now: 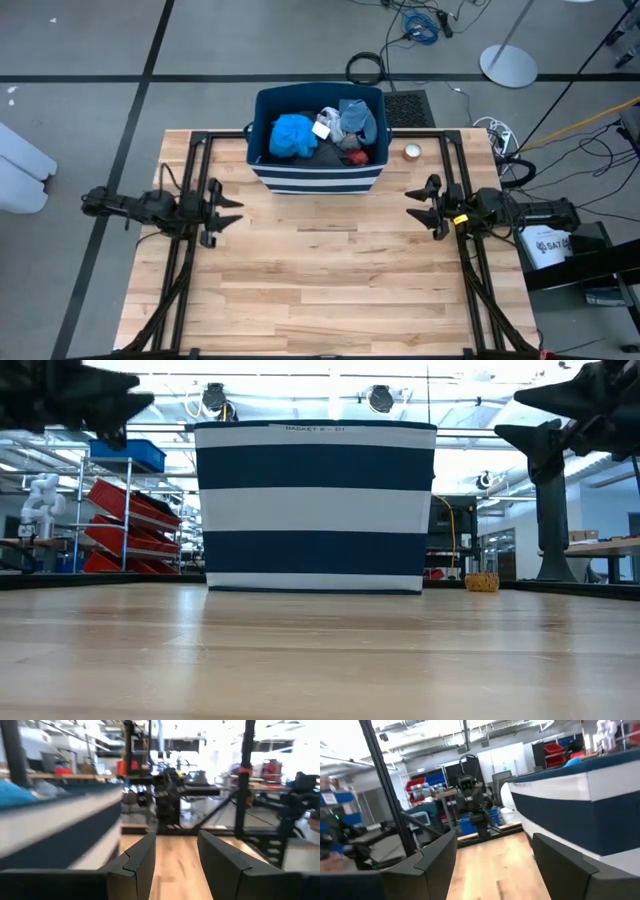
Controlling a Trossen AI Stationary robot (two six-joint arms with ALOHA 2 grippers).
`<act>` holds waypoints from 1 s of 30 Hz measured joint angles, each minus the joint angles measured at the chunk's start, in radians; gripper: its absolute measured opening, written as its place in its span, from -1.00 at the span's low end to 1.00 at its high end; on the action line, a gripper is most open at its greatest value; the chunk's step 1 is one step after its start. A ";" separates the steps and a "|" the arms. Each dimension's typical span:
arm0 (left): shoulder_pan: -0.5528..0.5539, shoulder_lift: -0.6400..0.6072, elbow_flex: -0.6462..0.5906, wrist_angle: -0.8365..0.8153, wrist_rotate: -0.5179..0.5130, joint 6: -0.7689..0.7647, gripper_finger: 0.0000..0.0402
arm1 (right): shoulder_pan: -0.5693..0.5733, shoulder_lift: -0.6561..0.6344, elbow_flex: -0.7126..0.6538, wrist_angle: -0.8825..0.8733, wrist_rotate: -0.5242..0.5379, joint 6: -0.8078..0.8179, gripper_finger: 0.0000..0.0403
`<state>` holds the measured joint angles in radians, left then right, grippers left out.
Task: Sort clothes
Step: Return to Home Position
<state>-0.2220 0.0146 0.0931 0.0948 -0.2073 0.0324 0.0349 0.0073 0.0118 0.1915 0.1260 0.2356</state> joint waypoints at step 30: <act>-0.001 0.051 -0.084 -0.081 0.175 -0.129 -0.23 | 0.000 0.010 0.002 -0.172 -0.076 -0.062 0.23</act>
<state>-0.2230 0.0658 0.0093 0.0137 -0.0324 -0.0967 0.0345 0.0176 0.0139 0.0190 0.0503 0.1731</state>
